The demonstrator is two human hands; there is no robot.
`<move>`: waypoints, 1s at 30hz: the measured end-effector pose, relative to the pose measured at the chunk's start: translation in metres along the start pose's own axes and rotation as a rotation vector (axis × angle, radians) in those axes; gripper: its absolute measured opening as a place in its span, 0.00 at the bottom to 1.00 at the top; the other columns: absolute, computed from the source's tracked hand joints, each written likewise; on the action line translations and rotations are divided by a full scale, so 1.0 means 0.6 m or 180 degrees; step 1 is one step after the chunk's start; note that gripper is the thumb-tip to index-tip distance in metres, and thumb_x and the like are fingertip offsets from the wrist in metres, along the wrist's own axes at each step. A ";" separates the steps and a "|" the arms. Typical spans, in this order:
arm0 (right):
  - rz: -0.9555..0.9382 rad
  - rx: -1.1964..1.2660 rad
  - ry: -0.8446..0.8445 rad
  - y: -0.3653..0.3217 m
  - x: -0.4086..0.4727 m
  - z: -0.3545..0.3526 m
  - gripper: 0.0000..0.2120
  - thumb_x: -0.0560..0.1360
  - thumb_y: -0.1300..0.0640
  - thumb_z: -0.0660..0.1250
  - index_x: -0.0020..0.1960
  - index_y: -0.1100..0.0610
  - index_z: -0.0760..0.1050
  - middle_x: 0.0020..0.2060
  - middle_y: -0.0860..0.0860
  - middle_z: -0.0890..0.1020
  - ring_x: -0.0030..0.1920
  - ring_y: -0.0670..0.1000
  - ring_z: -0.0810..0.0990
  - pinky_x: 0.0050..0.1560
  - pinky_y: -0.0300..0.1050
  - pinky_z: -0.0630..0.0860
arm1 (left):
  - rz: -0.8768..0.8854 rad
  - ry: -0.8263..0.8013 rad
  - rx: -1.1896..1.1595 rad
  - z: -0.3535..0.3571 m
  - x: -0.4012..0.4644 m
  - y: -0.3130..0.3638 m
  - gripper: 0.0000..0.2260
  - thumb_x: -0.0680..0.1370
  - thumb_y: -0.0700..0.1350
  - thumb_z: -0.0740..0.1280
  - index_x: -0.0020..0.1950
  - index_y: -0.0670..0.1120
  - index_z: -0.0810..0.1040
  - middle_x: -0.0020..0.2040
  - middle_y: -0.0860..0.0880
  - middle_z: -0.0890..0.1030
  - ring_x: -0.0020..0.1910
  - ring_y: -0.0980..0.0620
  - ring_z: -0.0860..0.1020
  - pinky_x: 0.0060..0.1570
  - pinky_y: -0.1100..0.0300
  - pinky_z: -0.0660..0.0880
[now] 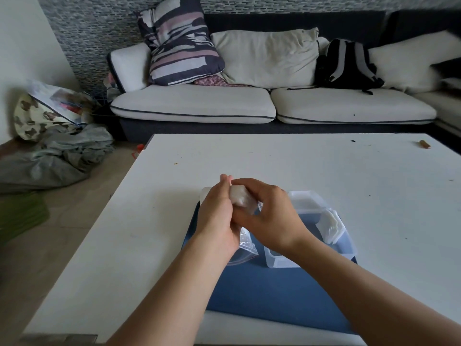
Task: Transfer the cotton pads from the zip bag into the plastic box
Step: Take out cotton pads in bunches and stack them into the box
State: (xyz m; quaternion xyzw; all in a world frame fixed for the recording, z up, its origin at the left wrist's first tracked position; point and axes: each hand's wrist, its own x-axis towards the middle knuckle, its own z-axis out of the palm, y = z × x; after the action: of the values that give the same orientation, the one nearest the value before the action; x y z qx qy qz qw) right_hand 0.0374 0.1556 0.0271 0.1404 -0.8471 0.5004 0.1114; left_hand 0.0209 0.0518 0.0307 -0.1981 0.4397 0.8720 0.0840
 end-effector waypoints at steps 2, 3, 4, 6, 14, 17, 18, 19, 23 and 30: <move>-0.0086 -0.0072 -0.0001 0.005 0.001 -0.009 0.13 0.74 0.57 0.72 0.58 0.50 0.81 0.48 0.43 0.86 0.51 0.45 0.83 0.53 0.47 0.79 | 0.0052 0.0077 -0.0010 -0.001 0.005 0.006 0.13 0.81 0.55 0.67 0.55 0.47 0.83 0.44 0.46 0.86 0.42 0.48 0.85 0.50 0.52 0.83; -0.0113 -0.0121 -0.0028 0.008 0.000 -0.012 0.14 0.76 0.57 0.71 0.61 0.50 0.80 0.50 0.42 0.85 0.52 0.44 0.82 0.55 0.46 0.78 | 0.0091 0.0085 -0.0005 -0.001 0.005 0.007 0.13 0.81 0.55 0.68 0.55 0.47 0.83 0.45 0.45 0.85 0.42 0.47 0.84 0.51 0.52 0.83; -0.0130 -0.0168 -0.0086 0.010 -0.002 -0.013 0.15 0.78 0.57 0.69 0.64 0.51 0.77 0.52 0.43 0.85 0.54 0.45 0.82 0.55 0.46 0.78 | 0.0117 0.0070 -0.0010 0.000 0.005 0.006 0.13 0.80 0.56 0.69 0.54 0.47 0.83 0.45 0.45 0.85 0.41 0.47 0.84 0.50 0.52 0.82; -0.0065 -0.0221 -0.0271 0.013 -0.007 -0.008 0.21 0.80 0.56 0.62 0.72 0.52 0.70 0.59 0.47 0.82 0.59 0.47 0.79 0.60 0.48 0.76 | 0.0118 -0.0050 0.0080 0.004 0.004 -0.001 0.16 0.78 0.57 0.71 0.54 0.45 0.83 0.44 0.45 0.86 0.42 0.47 0.85 0.49 0.54 0.82; 0.0335 -0.0402 -0.0315 0.012 -0.013 -0.005 0.35 0.80 0.53 0.55 0.81 0.55 0.42 0.81 0.47 0.49 0.80 0.46 0.43 0.79 0.44 0.45 | -0.0026 -0.0492 0.0211 0.021 0.001 -0.022 0.21 0.77 0.56 0.71 0.63 0.41 0.82 0.58 0.41 0.85 0.56 0.45 0.85 0.61 0.50 0.79; 0.0404 -0.0197 -0.0436 0.017 -0.009 -0.016 0.31 0.82 0.54 0.57 0.81 0.55 0.50 0.78 0.49 0.61 0.79 0.47 0.55 0.78 0.46 0.55 | -0.0047 -0.0529 0.0333 0.029 -0.005 -0.023 0.19 0.81 0.52 0.68 0.65 0.40 0.80 0.57 0.41 0.86 0.54 0.47 0.86 0.60 0.54 0.80; 0.0358 -0.0092 -0.0380 0.022 -0.006 -0.022 0.27 0.81 0.52 0.59 0.78 0.55 0.59 0.72 0.50 0.71 0.74 0.48 0.66 0.74 0.48 0.65 | -0.0036 -0.0450 0.0293 0.031 -0.005 -0.023 0.18 0.81 0.51 0.68 0.65 0.41 0.81 0.55 0.41 0.86 0.51 0.47 0.86 0.56 0.54 0.82; 0.0279 -0.0013 -0.0282 0.026 -0.003 -0.030 0.20 0.80 0.51 0.62 0.70 0.56 0.70 0.61 0.50 0.80 0.63 0.49 0.77 0.65 0.52 0.74 | -0.0036 -0.0390 0.0242 0.031 -0.004 -0.023 0.17 0.81 0.51 0.68 0.65 0.42 0.80 0.53 0.41 0.87 0.47 0.47 0.87 0.50 0.55 0.84; 0.0530 0.0384 -0.0007 0.050 0.013 -0.064 0.13 0.75 0.52 0.71 0.44 0.63 0.79 0.38 0.61 0.82 0.39 0.58 0.80 0.44 0.56 0.80 | -0.0162 -0.0352 0.0588 0.035 -0.009 -0.016 0.18 0.80 0.57 0.69 0.60 0.44 0.81 0.48 0.43 0.86 0.45 0.47 0.86 0.49 0.51 0.84; 0.2427 -0.0485 0.0527 0.117 0.028 -0.176 0.17 0.67 0.49 0.79 0.43 0.62 0.83 0.30 0.53 0.78 0.28 0.51 0.73 0.30 0.40 0.68 | 0.1608 -0.0783 0.4657 0.005 0.003 -0.039 0.19 0.79 0.61 0.66 0.65 0.53 0.78 0.61 0.54 0.81 0.60 0.52 0.78 0.61 0.53 0.75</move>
State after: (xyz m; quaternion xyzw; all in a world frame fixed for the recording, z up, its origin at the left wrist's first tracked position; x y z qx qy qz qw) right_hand 0.0022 0.2788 0.0254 -0.2336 -0.8613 0.4512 -0.0043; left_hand 0.0260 0.0683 0.0142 0.1118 0.9218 0.3689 0.0404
